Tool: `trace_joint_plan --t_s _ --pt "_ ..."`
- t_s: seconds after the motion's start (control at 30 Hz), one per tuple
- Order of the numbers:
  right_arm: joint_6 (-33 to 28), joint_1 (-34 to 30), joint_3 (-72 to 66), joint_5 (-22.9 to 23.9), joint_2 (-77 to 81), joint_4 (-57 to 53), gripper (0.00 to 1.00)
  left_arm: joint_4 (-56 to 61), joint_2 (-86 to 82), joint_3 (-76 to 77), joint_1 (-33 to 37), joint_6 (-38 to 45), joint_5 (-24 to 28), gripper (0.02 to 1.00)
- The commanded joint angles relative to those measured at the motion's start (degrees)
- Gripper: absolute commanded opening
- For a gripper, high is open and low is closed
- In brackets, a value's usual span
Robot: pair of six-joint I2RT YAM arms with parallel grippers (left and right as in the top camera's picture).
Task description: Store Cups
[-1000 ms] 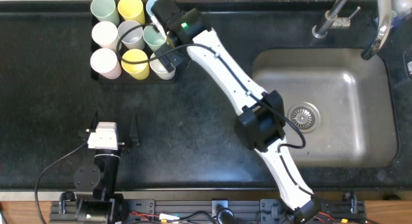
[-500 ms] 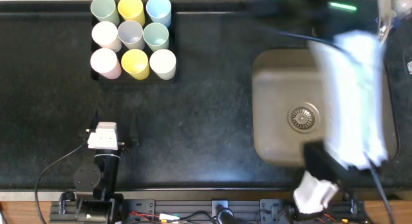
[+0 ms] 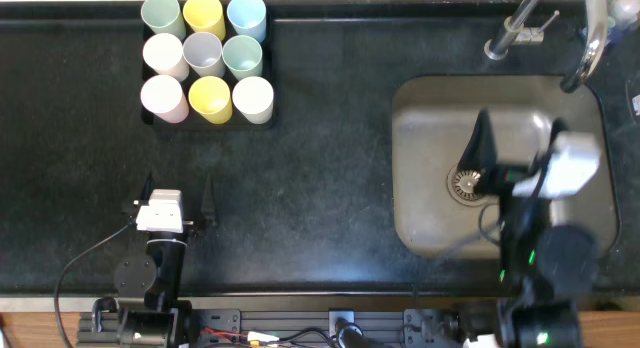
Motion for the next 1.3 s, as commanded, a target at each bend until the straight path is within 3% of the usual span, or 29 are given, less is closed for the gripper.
trace_joint_plan --t_s 0.03,0.5,0.7,0.93,1.3 --pt "-2.9 2.3 -13.1 1.5 -12.3 3.5 0.998 -0.1 -0.3 -0.1 -0.6 -0.5 -0.2 0.996" --pt "-2.9 3.1 -33.1 1.5 -17.6 17.9 0.996 -0.1 -0.3 -0.1 -0.6 -0.5 -0.2 0.998" --pt "-2.9 2.9 -37.4 1.5 -17.7 18.0 0.996 -0.1 -0.3 -0.1 -0.6 -0.5 -0.2 0.998" --pt "-2.9 1.3 -37.4 1.3 -24.0 9.5 0.998 -0.1 -0.3 -0.1 -0.6 -0.5 -0.2 0.998" --pt "-2.9 -0.5 -37.4 1.0 -27.5 9.8 0.998 -0.1 -0.3 -0.1 -0.6 -0.5 -0.2 0.998"
